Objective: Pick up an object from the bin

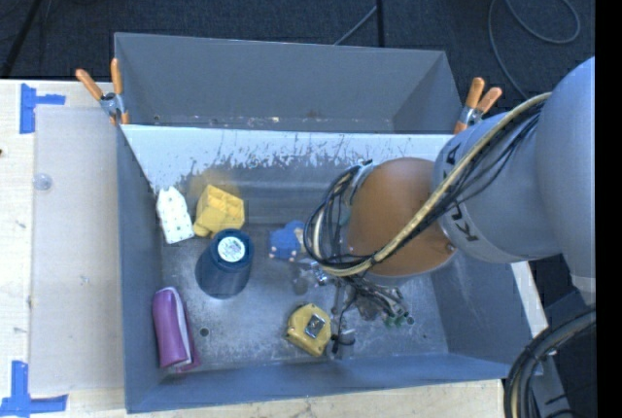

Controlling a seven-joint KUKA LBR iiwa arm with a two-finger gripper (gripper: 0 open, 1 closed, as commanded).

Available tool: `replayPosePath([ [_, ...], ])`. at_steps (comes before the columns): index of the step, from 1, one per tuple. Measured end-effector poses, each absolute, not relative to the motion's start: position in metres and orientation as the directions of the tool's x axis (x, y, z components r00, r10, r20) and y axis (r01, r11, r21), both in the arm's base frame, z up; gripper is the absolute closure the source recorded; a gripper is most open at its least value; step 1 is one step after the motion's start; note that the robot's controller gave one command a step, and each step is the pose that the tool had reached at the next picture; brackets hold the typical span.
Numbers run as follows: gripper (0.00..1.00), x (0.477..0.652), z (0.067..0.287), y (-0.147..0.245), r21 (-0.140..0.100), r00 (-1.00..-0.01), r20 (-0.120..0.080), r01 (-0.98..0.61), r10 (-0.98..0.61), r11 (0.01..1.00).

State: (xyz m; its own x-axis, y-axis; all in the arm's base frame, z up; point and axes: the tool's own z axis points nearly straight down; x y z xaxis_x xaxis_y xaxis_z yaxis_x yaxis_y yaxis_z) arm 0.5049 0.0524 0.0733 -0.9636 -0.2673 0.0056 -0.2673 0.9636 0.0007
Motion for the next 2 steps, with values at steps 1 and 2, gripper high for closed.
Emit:
replayPosePath([
  [1, 1.0, 0.5031, 0.0694, 0.075, 0.002, -0.939, 0.011, -0.344, -0.344, 0.939],
  [2, 1.0, 0.5031, 0.0693, 0.0749, 0.002, -0.94, 0.011, -0.342, -0.342, 0.94],
])
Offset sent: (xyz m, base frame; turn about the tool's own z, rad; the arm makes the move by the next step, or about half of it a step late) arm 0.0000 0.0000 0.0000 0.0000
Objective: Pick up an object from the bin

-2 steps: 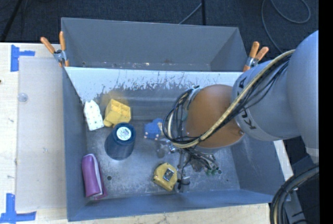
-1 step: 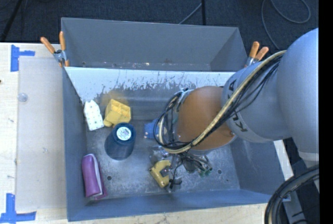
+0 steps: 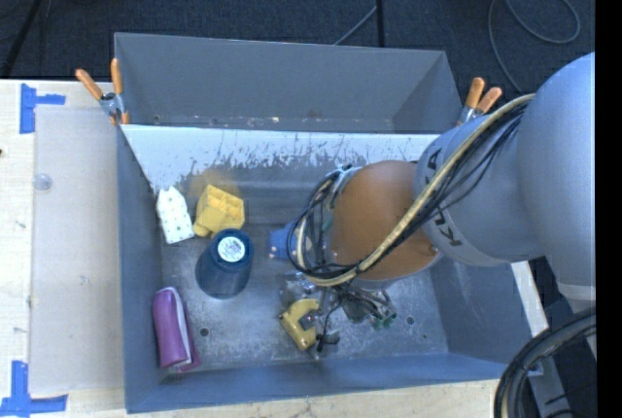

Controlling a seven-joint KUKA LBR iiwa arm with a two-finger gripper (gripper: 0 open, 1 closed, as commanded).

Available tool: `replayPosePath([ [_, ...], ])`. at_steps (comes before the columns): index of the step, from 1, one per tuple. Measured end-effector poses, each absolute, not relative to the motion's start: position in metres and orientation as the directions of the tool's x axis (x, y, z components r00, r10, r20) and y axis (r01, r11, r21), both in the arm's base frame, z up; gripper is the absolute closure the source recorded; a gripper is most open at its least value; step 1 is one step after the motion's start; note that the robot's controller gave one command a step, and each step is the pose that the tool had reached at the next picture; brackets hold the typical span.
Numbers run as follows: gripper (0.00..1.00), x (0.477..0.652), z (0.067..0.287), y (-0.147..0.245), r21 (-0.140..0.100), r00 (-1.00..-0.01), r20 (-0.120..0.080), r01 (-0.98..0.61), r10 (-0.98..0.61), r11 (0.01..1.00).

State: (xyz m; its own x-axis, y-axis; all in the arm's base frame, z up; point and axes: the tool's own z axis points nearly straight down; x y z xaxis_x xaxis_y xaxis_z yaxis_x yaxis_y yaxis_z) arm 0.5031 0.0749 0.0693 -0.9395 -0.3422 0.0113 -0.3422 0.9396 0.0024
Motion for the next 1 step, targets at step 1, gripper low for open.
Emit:
replayPosePath([
  [1, 1.0, 0.5031, 0.0693, 0.0748, 0.003, -0.94, 0.011, -0.341, -0.341, 0.94],
])
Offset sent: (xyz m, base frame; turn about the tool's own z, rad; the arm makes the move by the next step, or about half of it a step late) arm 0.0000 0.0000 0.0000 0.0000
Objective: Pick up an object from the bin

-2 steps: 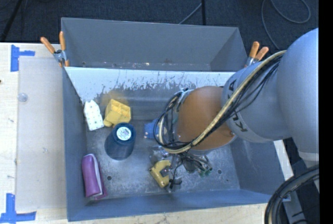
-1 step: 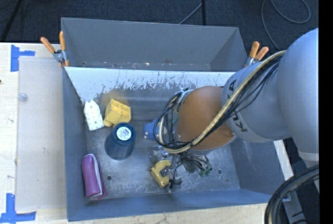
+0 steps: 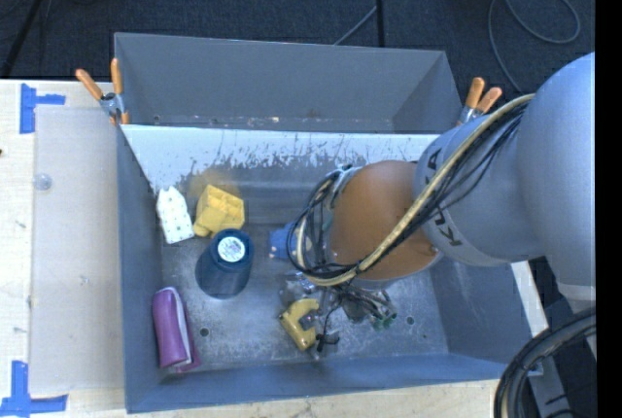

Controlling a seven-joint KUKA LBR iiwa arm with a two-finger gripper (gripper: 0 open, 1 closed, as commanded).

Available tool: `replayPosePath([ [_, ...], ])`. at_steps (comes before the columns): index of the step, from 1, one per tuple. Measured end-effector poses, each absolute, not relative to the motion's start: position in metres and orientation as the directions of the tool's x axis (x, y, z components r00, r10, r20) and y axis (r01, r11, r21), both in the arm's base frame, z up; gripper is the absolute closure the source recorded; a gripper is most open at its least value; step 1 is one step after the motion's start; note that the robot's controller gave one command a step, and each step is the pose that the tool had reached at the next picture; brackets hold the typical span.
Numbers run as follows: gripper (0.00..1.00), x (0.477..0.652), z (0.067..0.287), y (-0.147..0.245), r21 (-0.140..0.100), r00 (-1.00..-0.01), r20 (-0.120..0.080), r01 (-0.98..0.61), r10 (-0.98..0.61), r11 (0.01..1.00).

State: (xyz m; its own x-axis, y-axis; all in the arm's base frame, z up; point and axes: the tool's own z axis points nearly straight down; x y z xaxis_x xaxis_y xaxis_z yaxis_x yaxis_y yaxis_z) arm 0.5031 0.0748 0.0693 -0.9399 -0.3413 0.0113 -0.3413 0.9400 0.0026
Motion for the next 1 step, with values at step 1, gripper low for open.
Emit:
replayPosePath([
  [1, 1.0, 0.5031, 0.0693, 0.0747, 0.003, -0.94, 0.011, -0.34, -0.34, 0.94],
])
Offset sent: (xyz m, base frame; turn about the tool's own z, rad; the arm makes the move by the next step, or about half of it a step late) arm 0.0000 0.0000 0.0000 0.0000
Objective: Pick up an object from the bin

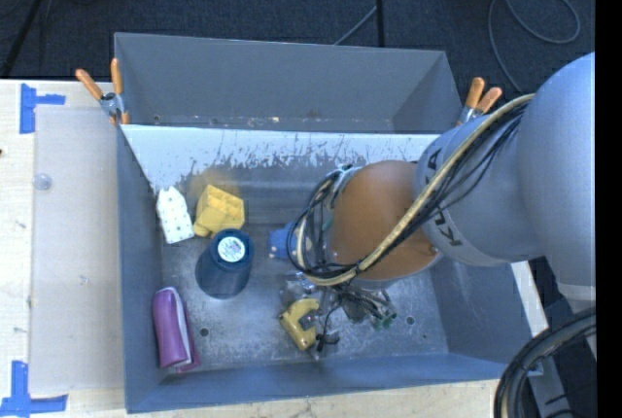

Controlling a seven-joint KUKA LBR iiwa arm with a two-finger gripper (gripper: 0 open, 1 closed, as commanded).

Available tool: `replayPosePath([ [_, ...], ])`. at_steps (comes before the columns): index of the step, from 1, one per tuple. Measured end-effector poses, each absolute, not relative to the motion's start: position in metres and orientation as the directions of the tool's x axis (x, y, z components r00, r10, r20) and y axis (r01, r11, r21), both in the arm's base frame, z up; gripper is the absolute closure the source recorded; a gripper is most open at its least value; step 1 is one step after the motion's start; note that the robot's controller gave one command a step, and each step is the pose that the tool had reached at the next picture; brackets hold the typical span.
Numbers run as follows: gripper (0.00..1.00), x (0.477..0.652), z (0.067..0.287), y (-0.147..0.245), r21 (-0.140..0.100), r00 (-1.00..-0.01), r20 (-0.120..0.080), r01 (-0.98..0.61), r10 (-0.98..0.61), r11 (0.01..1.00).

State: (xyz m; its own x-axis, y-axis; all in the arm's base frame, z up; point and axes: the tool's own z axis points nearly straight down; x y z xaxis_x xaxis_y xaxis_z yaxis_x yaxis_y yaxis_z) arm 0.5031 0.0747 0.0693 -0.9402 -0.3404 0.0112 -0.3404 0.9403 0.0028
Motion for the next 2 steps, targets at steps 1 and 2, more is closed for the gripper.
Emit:
replayPosePath([
  [1, 1.0, 0.503, 0.069, 0.075, 0.003, -0.94, 0.011, -0.34, -0.34, 0.94],
  [2, 1.0, 0.509, 0.261, 0.074, 0.004, -0.939, 0.017, -0.344, -0.344, 0.939],
])
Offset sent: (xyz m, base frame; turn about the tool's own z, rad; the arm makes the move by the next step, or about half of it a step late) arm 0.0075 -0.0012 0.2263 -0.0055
